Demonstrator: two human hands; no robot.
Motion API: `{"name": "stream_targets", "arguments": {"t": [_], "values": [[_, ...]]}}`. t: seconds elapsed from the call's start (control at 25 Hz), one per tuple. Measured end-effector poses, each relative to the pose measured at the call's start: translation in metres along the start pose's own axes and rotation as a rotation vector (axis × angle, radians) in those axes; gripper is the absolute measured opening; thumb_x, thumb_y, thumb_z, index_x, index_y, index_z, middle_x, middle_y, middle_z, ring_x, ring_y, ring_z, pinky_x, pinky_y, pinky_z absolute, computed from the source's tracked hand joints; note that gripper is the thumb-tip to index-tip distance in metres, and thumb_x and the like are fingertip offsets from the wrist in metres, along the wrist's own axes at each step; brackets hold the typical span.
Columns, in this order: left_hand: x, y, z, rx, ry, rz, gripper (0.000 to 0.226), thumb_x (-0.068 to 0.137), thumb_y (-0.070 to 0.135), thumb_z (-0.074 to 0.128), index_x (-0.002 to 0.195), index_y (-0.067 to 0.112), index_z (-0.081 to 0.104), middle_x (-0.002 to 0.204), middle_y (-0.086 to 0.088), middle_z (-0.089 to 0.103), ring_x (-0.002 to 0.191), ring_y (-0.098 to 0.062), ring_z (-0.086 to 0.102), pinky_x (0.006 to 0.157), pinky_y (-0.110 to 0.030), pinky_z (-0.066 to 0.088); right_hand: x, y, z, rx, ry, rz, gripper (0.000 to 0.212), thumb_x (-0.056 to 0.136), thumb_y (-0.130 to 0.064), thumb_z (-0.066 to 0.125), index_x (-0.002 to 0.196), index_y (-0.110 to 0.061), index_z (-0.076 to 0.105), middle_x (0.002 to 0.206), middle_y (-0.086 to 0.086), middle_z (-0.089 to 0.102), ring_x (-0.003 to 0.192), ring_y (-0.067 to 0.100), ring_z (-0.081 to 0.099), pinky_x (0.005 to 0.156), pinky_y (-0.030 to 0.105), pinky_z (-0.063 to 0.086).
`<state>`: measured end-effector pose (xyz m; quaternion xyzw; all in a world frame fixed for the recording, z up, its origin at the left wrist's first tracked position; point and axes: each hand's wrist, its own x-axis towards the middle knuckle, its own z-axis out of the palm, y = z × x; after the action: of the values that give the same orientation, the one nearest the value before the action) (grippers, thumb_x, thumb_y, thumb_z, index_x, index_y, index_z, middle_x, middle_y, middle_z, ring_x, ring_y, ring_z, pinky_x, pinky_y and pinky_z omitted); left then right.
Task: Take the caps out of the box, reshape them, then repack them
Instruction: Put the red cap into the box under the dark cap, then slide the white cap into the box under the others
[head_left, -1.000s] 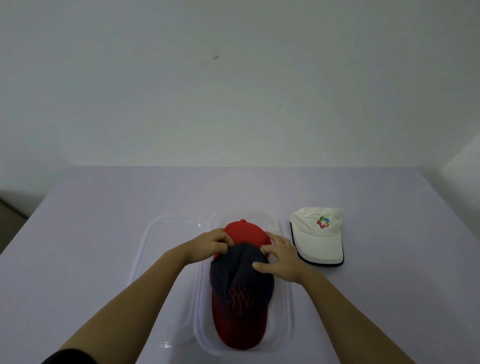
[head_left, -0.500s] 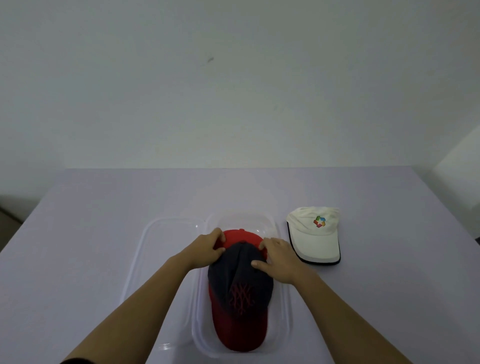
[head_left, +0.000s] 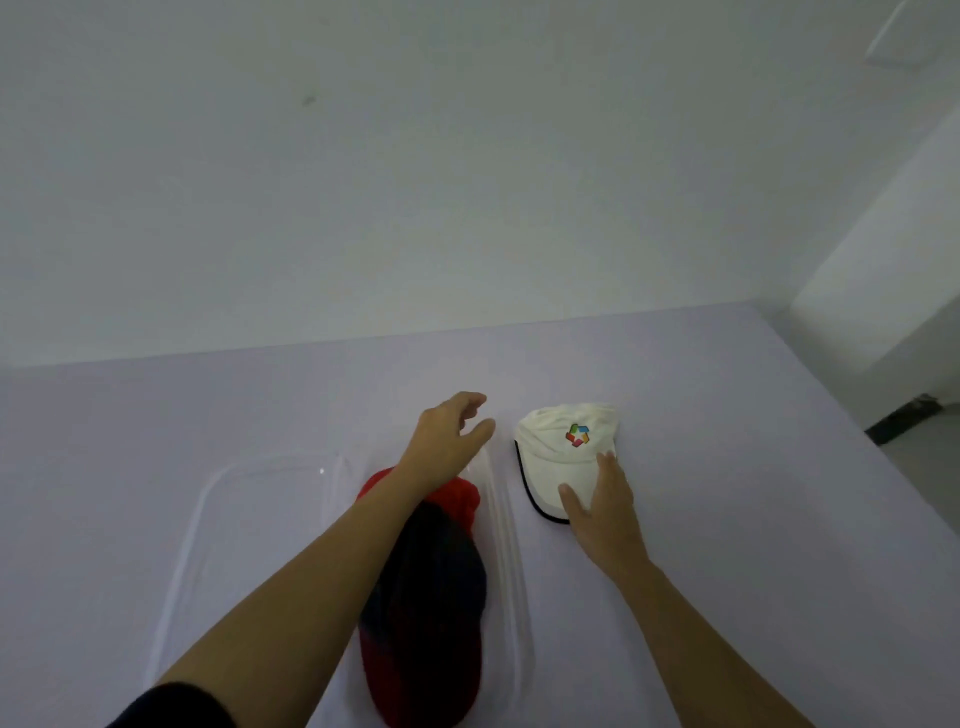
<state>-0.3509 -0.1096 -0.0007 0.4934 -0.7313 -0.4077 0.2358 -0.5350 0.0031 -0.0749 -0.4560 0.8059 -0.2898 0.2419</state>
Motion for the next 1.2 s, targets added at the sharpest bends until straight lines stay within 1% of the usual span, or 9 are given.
{"name": "stream_targets", "arguments": {"t": [0.24, 0.32, 0.4, 0.48, 0.6, 0.8, 0.92, 1.0, 1.2], "values": [[0.056, 0.011, 0.073, 0.122, -0.31, -0.114, 0.082, 0.087, 0.036, 0.063, 0.148, 0.01, 0.016, 0.155, -0.008, 0.025, 0.142, -0.023, 0.026, 0.114, -0.034, 0.022, 0.017, 0.043, -0.009, -0.092, -0.138, 0.045, 0.101, 0.079, -0.047, 0.067, 0.147, -0.002, 0.008, 0.155, 0.016, 0.015, 0.143, 0.031, 0.018, 0.115, 0.041, 0.024], [0.067, 0.006, 0.089, 0.106, -0.345, -0.176, 0.088, 0.082, 0.034, 0.069, 0.149, 0.009, 0.016, 0.151, -0.012, 0.029, 0.138, -0.027, 0.031, 0.112, -0.035, 0.025, 0.017, 0.054, -0.004, -0.102, -0.192, 0.017, 0.106, 0.077, -0.052, 0.065, 0.148, -0.002, 0.004, 0.156, 0.016, 0.011, 0.144, 0.031, 0.016, 0.116, 0.041, 0.023], [0.076, -0.001, 0.1, 0.199, -0.349, -0.167, 0.075, 0.081, 0.033, 0.069, 0.143, 0.013, 0.032, 0.136, -0.016, 0.042, 0.127, -0.029, 0.042, 0.105, -0.034, 0.033, 0.016, 0.06, 0.001, -0.117, -0.208, 0.003, 0.106, 0.079, -0.057, 0.06, 0.147, -0.002, -0.001, 0.157, 0.018, 0.004, 0.146, 0.031, 0.009, 0.118, 0.04, 0.018], [0.081, -0.004, 0.106, 0.292, -0.373, -0.117, 0.047, 0.084, 0.037, 0.066, 0.122, 0.012, 0.055, 0.108, -0.01, 0.054, 0.111, -0.028, 0.05, 0.089, -0.03, 0.037, 0.016, 0.065, 0.005, -0.099, -0.185, -0.006, 0.118, 0.07, -0.083, 0.035, 0.147, 0.0, 0.0, 0.157, 0.02, 0.002, 0.146, 0.032, 0.008, 0.117, 0.039, 0.016], [0.081, -0.004, 0.107, 0.167, -0.394, -0.086, 0.035, 0.085, 0.037, 0.065, 0.092, 0.003, 0.065, 0.078, 0.0, 0.05, 0.089, -0.019, 0.049, 0.066, -0.024, 0.033, 0.014, 0.077, 0.011, -0.072, -0.137, -0.016, 0.13, 0.057, -0.094, 0.01, 0.147, -0.001, 0.001, 0.157, 0.019, 0.004, 0.145, 0.032, 0.01, 0.116, 0.038, 0.018], [0.076, 0.008, 0.099, -0.001, -0.497, -0.01, 0.033, 0.087, 0.04, 0.061, 0.096, 0.008, 0.062, 0.096, -0.008, 0.066, 0.087, -0.018, 0.058, 0.071, -0.024, 0.039, 0.008, 0.075, -0.003, -0.004, -0.111, -0.039, 0.114, 0.07, -0.084, 0.034, 0.147, -0.004, 0.006, 0.155, 0.018, 0.013, 0.143, 0.031, 0.018, 0.115, 0.039, 0.025], [0.079, 0.024, 0.084, -0.045, -0.437, 0.027, 0.027, 0.085, 0.038, 0.065, 0.094, 0.013, 0.058, 0.088, 0.0, 0.062, 0.078, -0.012, 0.054, 0.066, -0.023, 0.039, 0.008, 0.059, -0.018, 0.021, -0.043, -0.073, 0.098, 0.079, -0.048, 0.066, 0.148, -0.007, 0.01, 0.156, 0.012, 0.015, 0.143, 0.026, 0.019, 0.114, 0.036, 0.024], [0.08, 0.035, 0.066, -0.074, -0.37, 0.049, 0.026, 0.084, 0.035, 0.067, 0.1, 0.015, 0.062, 0.092, 0.001, 0.064, 0.081, -0.012, 0.056, 0.068, -0.023, 0.041, 0.012, 0.044, -0.024, 0.052, 0.035, -0.128, 0.095, 0.078, -0.036, 0.072, 0.148, -0.009, 0.013, 0.155, 0.011, 0.018, 0.143, 0.024, 0.02, 0.114, 0.037, 0.026], [0.075, 0.044, -0.018, -0.197, -0.21, 0.059, 0.021, 0.08, 0.036, 0.07, 0.093, 0.018, 0.07, 0.08, -0.002, 0.064, 0.072, -0.015, 0.054, 0.067, -0.031, 0.041, 0.006, -0.017, -0.027, 0.265, 0.122, -0.054, 0.089, 0.075, -0.039, 0.073, 0.143, -0.009, 0.025, 0.146, 0.008, 0.033, 0.135, 0.019, 0.032, 0.111, 0.033, 0.03]]}}
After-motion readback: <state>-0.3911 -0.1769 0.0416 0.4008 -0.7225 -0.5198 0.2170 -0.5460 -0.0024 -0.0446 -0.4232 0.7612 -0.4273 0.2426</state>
